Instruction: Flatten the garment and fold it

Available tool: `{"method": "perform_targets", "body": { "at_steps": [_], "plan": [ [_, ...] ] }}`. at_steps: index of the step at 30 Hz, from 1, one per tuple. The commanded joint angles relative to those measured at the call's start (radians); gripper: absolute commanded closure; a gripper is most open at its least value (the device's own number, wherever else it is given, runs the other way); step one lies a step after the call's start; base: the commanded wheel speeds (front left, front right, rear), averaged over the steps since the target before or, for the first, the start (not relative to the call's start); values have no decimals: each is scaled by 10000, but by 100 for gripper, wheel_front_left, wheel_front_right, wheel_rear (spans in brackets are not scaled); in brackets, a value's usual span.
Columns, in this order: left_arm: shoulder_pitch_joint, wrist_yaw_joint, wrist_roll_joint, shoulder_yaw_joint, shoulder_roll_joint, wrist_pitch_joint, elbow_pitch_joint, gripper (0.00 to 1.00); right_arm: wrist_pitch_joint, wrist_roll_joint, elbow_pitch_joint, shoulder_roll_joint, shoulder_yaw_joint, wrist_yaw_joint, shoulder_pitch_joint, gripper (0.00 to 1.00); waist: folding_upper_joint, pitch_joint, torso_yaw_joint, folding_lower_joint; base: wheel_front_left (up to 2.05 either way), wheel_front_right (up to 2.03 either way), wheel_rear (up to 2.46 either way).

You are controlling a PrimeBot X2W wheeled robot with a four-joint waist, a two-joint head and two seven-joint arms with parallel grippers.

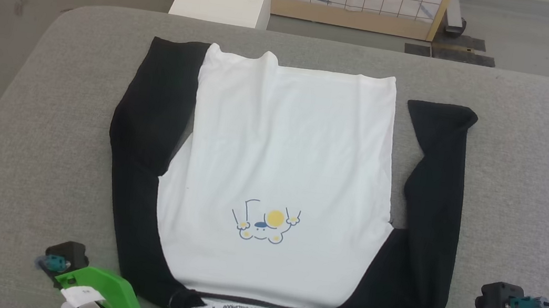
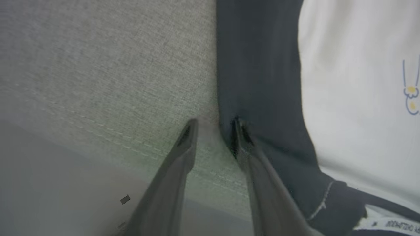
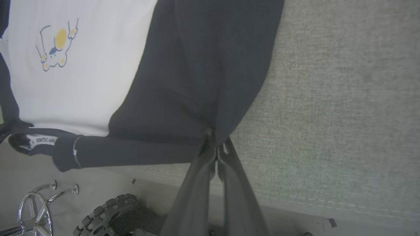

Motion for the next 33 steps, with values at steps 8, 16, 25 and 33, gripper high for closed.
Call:
{"method": "perform_targets", "body": {
  "at_steps": [8, 16, 25, 33],
  "plan": [
    [-22, 75, -377, 498, 406, -35, -255, 0, -178, 559, -600, -127, -243, -88, -161, 0, 0, -61, 4, 1, 0, 0, 0],
    [-289, -11, -180, 1575, 927, -2114, -2568, 0, -92, 674, -1789, -126, -1723, -88, -1693, 0, 0, 521, 79, 1, 0, 0, 0],
    [-975, -1237, 1567, 1670, 815, -4332, -4354, 0, 393, -923, -139, -787, -2386, -88, -5641, 0, 0, 2473, 483, 1, 0, 0, 0],
    [-1673, -2042, 3270, 2178, -151, -4345, -5209, 0, 1494, -2978, 1559, -1599, -2404, -88, -8625, 0, 0, 4284, 1113, 1, 0, 0, 0]
  ]
}}
